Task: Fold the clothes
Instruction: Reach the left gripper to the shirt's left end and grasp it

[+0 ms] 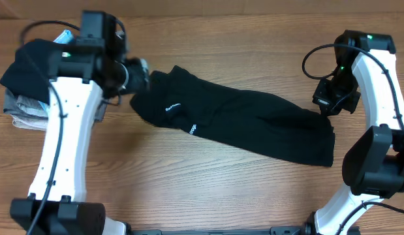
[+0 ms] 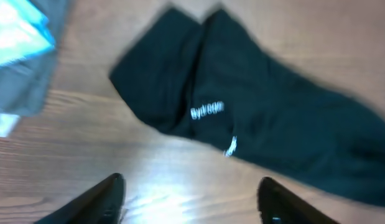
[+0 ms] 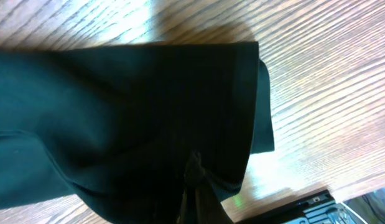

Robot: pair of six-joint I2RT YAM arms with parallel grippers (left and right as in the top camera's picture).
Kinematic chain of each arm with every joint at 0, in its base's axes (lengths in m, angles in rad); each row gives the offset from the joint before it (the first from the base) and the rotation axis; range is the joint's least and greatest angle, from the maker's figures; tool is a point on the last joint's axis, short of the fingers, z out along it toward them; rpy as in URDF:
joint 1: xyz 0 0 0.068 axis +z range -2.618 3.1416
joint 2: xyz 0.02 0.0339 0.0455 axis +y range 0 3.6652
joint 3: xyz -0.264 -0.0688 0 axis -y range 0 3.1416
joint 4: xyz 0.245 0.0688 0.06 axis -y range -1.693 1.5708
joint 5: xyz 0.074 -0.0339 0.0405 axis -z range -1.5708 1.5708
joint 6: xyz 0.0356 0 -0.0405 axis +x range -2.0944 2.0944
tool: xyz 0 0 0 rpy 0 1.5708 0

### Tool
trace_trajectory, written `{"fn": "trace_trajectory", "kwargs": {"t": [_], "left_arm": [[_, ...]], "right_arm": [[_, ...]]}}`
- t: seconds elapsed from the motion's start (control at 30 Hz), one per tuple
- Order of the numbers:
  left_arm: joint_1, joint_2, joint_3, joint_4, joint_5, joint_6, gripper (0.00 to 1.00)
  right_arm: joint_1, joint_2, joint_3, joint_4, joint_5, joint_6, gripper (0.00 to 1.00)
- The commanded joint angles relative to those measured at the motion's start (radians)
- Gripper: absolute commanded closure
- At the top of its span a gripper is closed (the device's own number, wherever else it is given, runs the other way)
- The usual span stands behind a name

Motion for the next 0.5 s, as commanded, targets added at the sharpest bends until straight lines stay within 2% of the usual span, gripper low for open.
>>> {"fn": "trace_trajectory", "kwargs": {"t": [0.0, 0.27, 0.47], "left_arm": [[-0.072, 0.019, -0.151, 0.017, 0.040, 0.105, 0.22], [-0.216, 0.019, -0.412, 0.209, -0.112, 0.116, 0.18], [-0.233, 0.019, -0.533, 0.391, -0.196, 0.144, 0.24]], "right_arm": [[-0.003, -0.029, -0.031, 0.018, -0.006, 0.005, 0.96], [-0.001, -0.029, -0.033, 0.016, -0.006, 0.004, 0.96], [-0.001, -0.029, -0.033, 0.021, -0.006, 0.004, 0.96]]}}
